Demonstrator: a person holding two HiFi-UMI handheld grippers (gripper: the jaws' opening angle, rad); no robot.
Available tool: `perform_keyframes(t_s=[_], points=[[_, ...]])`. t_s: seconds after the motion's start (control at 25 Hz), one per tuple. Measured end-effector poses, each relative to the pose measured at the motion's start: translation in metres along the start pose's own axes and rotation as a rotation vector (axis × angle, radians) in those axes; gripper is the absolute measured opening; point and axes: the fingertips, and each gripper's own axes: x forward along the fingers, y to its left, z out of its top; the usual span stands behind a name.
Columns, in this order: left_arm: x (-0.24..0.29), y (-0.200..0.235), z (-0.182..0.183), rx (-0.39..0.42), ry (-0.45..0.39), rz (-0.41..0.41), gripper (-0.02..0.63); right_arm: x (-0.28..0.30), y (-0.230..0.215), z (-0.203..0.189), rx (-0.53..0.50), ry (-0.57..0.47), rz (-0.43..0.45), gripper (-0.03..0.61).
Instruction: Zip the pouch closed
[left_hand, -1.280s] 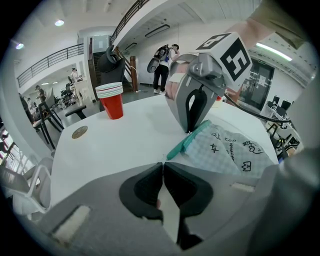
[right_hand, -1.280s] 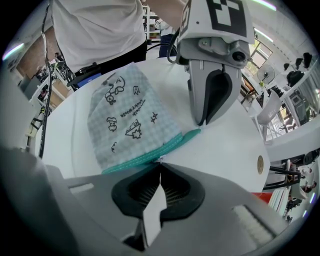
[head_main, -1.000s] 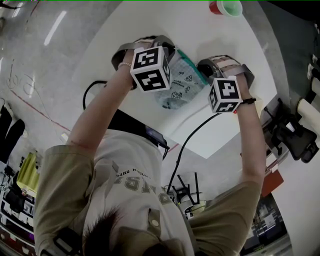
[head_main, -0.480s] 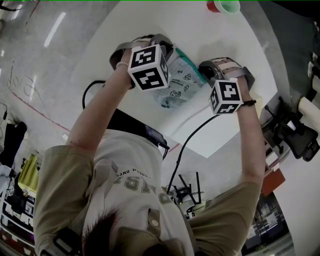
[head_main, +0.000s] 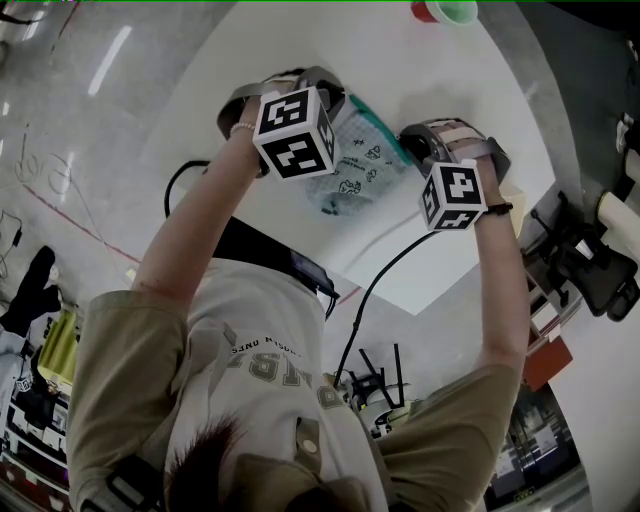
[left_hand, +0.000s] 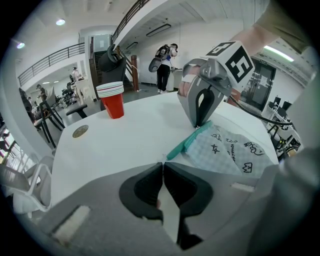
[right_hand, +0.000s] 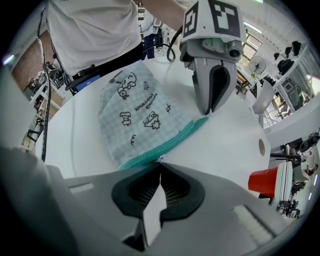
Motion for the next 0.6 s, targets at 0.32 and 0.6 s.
perform_keyframes(t_s=[0.32,0.6], points=[[0.001,0.000,0.000,0.000,0.002,-0.005,0.025,-0.001,0.010,-0.006,0.021,0.008,0.008,0.005],[0.001,0.001,0.000,0.002,0.004,-0.006,0.025,-0.002,0.017,-0.011,0.032,0.018,0.014,0.006]])
